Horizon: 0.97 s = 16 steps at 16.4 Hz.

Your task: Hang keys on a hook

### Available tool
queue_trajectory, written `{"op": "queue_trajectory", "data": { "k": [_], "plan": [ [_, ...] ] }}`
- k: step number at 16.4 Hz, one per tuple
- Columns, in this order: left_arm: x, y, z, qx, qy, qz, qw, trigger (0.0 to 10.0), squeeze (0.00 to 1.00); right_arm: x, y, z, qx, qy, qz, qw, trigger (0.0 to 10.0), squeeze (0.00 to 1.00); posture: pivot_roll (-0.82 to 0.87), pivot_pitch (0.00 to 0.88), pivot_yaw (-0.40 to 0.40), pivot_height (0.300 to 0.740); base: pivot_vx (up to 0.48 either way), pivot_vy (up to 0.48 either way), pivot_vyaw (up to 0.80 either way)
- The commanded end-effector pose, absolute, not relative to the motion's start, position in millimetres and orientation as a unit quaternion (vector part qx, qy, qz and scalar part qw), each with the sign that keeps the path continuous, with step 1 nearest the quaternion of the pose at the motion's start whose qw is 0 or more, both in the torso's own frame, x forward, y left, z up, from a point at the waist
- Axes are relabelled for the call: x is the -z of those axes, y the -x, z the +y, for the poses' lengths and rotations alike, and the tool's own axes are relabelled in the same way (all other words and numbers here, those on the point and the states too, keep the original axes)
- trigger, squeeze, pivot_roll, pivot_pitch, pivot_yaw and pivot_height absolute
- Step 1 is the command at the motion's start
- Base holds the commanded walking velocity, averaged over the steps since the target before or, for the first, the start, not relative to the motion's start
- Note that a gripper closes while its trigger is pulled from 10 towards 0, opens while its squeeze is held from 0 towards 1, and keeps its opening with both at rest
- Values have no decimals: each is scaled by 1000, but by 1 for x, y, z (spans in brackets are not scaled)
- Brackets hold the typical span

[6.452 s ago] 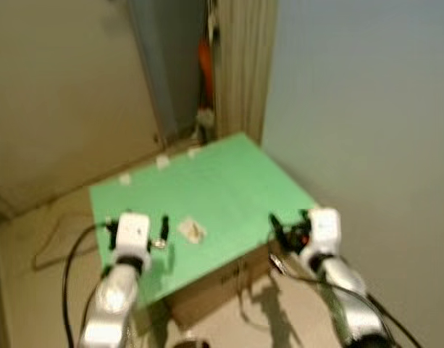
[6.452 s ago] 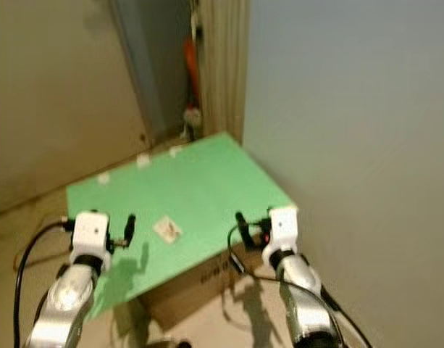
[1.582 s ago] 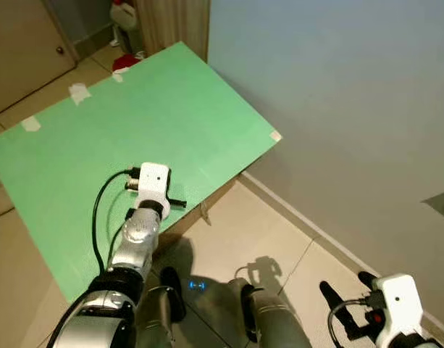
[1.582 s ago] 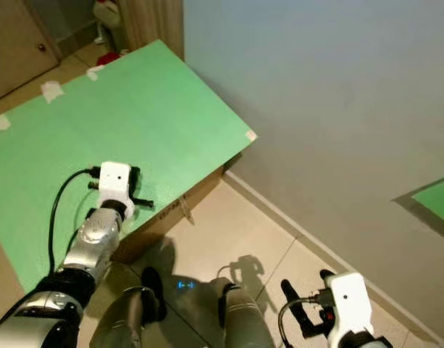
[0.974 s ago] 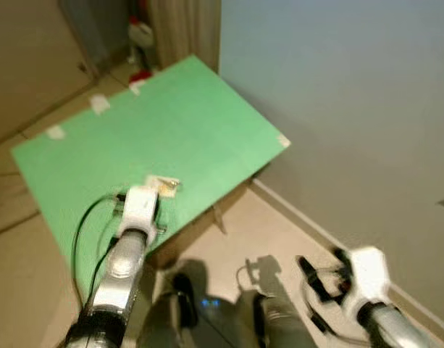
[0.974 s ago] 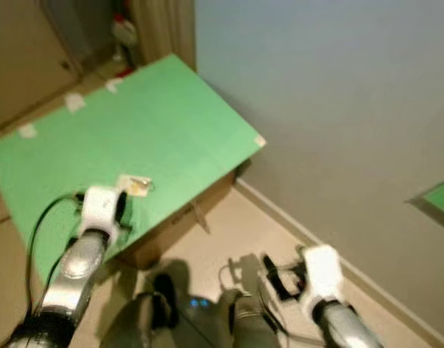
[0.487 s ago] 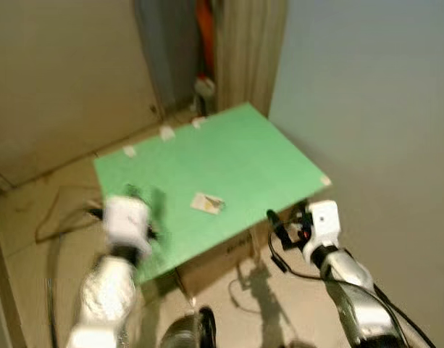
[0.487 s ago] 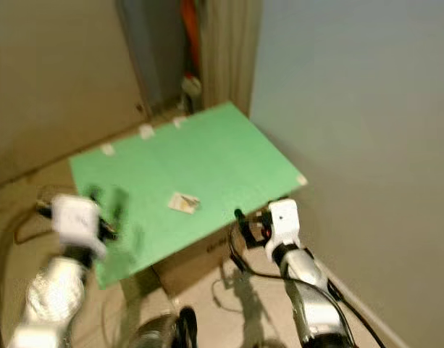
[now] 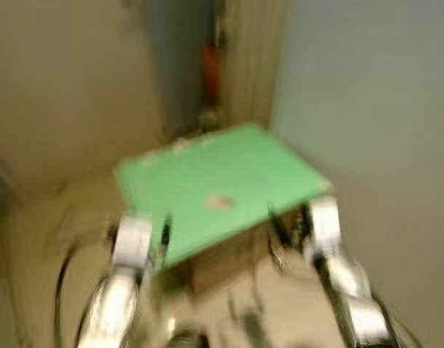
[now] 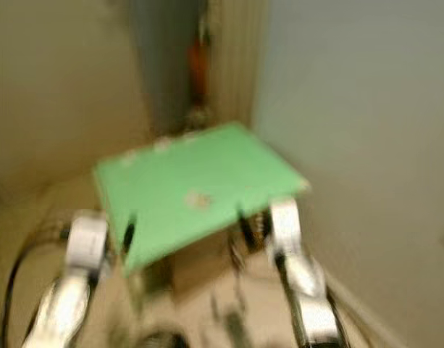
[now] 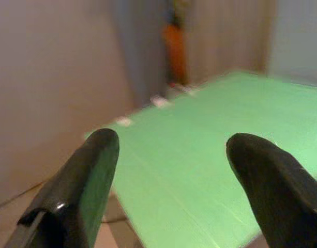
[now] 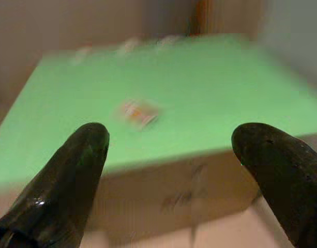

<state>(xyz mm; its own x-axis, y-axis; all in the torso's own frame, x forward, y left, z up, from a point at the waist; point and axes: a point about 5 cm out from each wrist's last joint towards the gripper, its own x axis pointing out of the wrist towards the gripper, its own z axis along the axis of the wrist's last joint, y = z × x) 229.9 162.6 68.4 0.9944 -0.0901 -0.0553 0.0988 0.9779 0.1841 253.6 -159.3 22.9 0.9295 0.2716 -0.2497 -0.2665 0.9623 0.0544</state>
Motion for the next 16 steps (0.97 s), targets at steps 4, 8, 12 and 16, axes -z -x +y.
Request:
{"op": "queue_trajectory", "data": {
  "k": [4,8,12,16],
  "plan": [
    [-48,-229,161,43,-96,74,992,10000,0,-37,-266,-157,-135,-10,95,986,10000,0,-176,4,77,740,0,0,200],
    [-44,-232,156,49,-96,75,991,10000,0,-25,-241,-157,-155,-6,106,982,10000,0,-201,15,91,740,0,0,0],
    [-42,-237,153,53,-97,85,990,10000,0,-20,-228,-165,-154,-4,116,981,10000,0,-221,11,103,740,0,0,0],
    [-39,-244,157,29,-80,99,991,10000,0,-19,-222,-168,-161,-2,119,980,10000,0,-231,6,107,740,274,-231,0]
  ]
}}
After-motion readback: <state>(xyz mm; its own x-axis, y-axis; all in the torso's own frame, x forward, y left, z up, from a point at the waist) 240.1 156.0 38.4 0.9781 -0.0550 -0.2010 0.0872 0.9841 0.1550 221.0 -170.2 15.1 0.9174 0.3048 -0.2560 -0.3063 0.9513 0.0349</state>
